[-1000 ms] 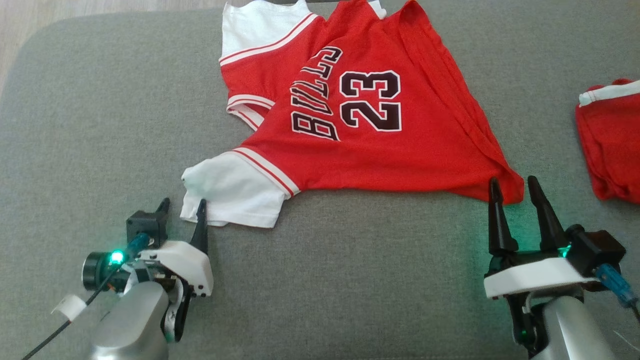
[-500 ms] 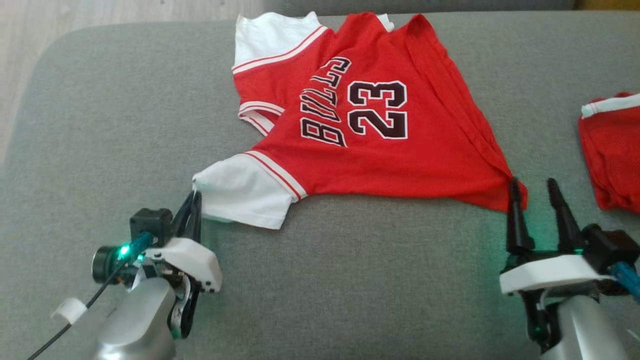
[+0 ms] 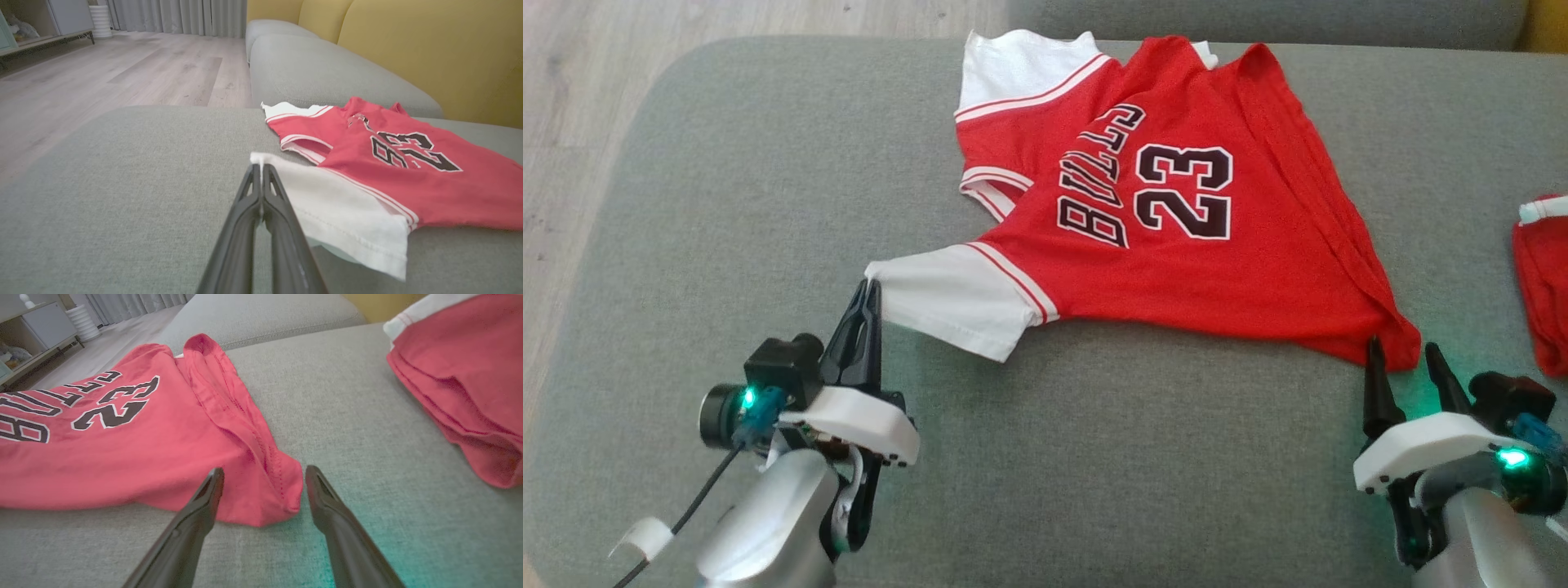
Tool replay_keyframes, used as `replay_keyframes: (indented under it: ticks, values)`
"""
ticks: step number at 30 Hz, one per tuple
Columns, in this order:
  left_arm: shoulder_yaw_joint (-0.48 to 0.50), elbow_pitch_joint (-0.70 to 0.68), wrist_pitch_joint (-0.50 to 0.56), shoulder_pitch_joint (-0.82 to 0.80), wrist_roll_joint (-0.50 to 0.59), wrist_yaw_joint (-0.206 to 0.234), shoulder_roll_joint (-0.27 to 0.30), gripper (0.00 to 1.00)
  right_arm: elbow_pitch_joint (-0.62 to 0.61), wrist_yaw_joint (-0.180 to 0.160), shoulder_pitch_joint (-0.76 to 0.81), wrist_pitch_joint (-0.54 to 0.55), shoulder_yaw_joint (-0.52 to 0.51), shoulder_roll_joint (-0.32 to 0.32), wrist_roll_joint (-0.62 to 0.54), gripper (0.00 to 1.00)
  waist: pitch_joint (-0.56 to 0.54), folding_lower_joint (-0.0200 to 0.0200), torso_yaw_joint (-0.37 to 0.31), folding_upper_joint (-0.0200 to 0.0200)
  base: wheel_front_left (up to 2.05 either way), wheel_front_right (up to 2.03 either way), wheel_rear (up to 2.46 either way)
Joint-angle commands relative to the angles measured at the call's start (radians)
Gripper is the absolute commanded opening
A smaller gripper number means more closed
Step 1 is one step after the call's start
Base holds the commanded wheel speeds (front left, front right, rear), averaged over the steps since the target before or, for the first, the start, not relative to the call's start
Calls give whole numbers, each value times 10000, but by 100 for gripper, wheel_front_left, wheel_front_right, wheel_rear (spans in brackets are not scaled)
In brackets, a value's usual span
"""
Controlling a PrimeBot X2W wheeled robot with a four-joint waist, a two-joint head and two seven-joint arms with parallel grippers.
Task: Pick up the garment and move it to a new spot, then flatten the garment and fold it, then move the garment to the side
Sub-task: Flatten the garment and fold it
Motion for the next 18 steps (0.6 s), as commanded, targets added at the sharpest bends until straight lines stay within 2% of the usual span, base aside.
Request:
replay_keyframes:
  ticks: [1, 6, 13, 14, 15, 16, 18]
  values:
    - [411, -471, -46, -212, 69, 112, 324, 0, 5, 65, -385, -41, 130, -56, 84, 100, -1, 0, 59, 0, 0, 0, 0]
    - [430, -1039, -8, -57, 75, 283, 456, 0, 941, 65, -576, -189, -165, -56, -41, 100, -52, 0, 135, 0, 0, 0, 0]
    - [436, -1458, 82, 109, 62, 432, 610, 0, 1832, 65, -768, -463, 217, -56, 400, 100, -171, 0, 56, 0, 0, 0, 0]
    - [441, -1513, 94, 128, 60, 459, 634, 0, 1949, 65, -802, -504, 322, -56, 479, 70, -189, 0, 31, 0, 0, 0, 0]
    - [447, -1561, 107, 148, 57, 485, 656, 0, 2046, 65, -838, -546, 457, -56, 577, 25, -208, 0, 7, 0, 0, 0, 0]
    - [450, -1602, 120, 164, 54, 508, 678, 0, 2111, 65, -875, -584, 662, -56, 703, 0, -225, 0, -14, 0, 0, 0, 0]
    - [472, -1677, 120, 196, 43, 552, 713, 0, 2152, 65, -931, -647, 1140, -56, 1003, 0, -292, 0, -69, 0, 0, 0, 0]
